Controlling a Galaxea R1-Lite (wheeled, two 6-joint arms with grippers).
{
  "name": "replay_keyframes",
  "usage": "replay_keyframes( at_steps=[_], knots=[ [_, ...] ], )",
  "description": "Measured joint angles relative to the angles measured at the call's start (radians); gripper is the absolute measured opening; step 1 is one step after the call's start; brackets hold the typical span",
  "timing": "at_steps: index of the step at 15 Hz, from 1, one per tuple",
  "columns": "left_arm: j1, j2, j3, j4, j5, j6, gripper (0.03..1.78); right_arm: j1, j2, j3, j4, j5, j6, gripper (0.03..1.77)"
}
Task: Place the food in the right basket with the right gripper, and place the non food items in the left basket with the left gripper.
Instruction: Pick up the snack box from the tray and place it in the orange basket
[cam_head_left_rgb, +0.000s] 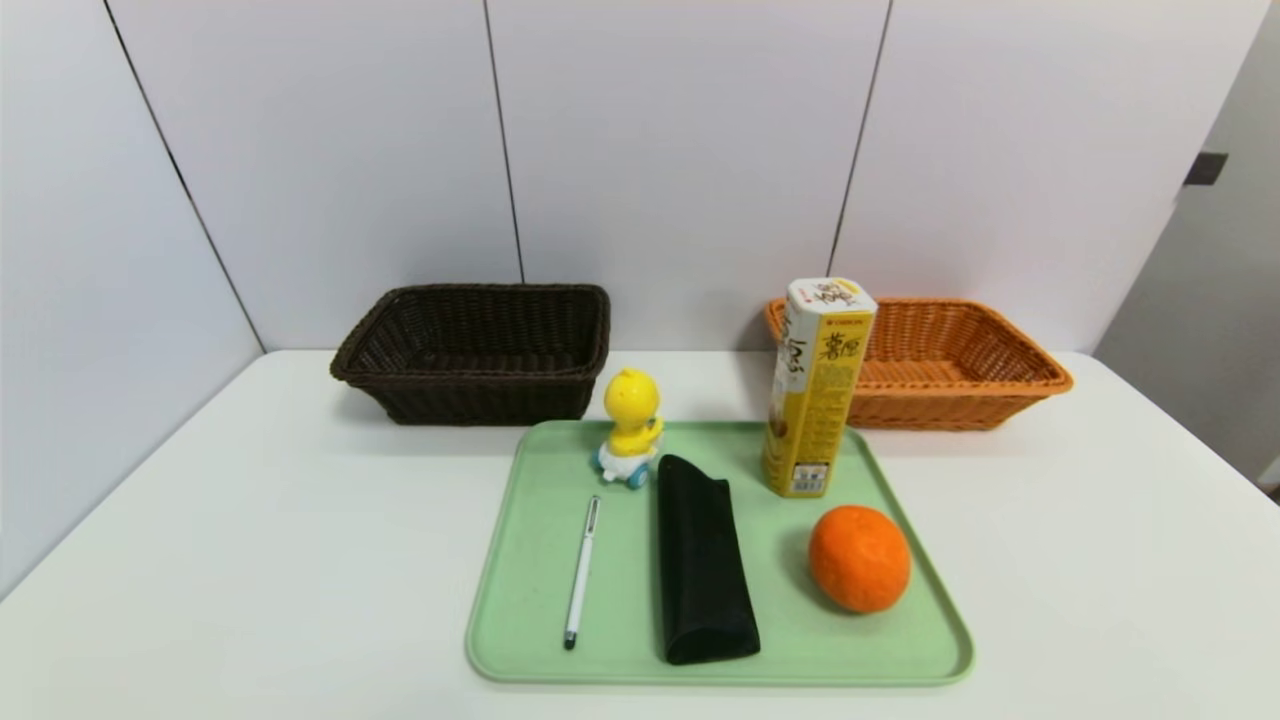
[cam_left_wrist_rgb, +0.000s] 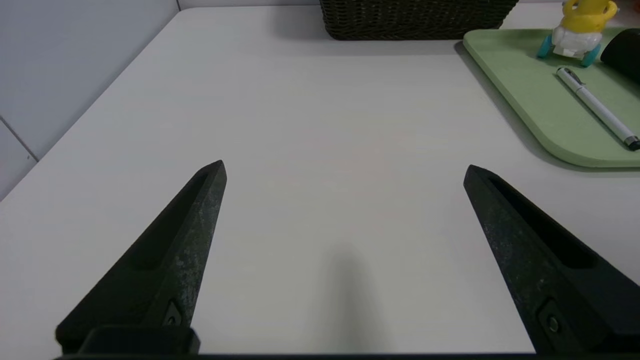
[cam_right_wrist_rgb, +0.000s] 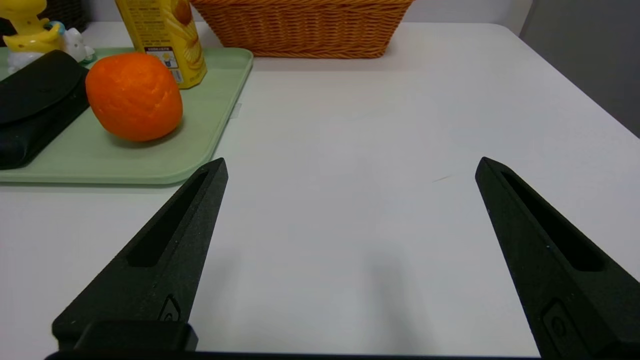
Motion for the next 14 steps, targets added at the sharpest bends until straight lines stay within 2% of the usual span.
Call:
replay_keyframes(
  at_steps=[3,5,7,10,12,14],
  knots=[
    [0.000,0.002,-0.023,0.004,-0.010,0.039,1.69,-0.001,0.035,-0.019,0.011,-0.003,0.004,1.71],
    [0.000,0.027,-0.152,0.073,-0.018,0.049,1.69,-0.002,0.093,-0.127,0.055,0.006,0.018,1.71],
    [0.000,0.093,-0.368,0.217,-0.027,0.025,1.69,-0.003,0.222,-0.344,0.133,0.032,0.049,1.71],
    [0.000,0.299,-0.679,0.482,-0.094,-0.043,1.69,0.000,0.496,-0.698,0.317,0.091,0.119,1.71],
    [0.000,0.458,-0.799,0.583,-0.131,-0.079,1.69,0.008,0.679,-0.886,0.457,0.122,0.162,1.71],
    [-0.007,0.620,-0.894,0.616,-0.162,-0.098,1.69,0.040,0.854,-1.031,0.594,0.136,0.219,1.71]
  ],
)
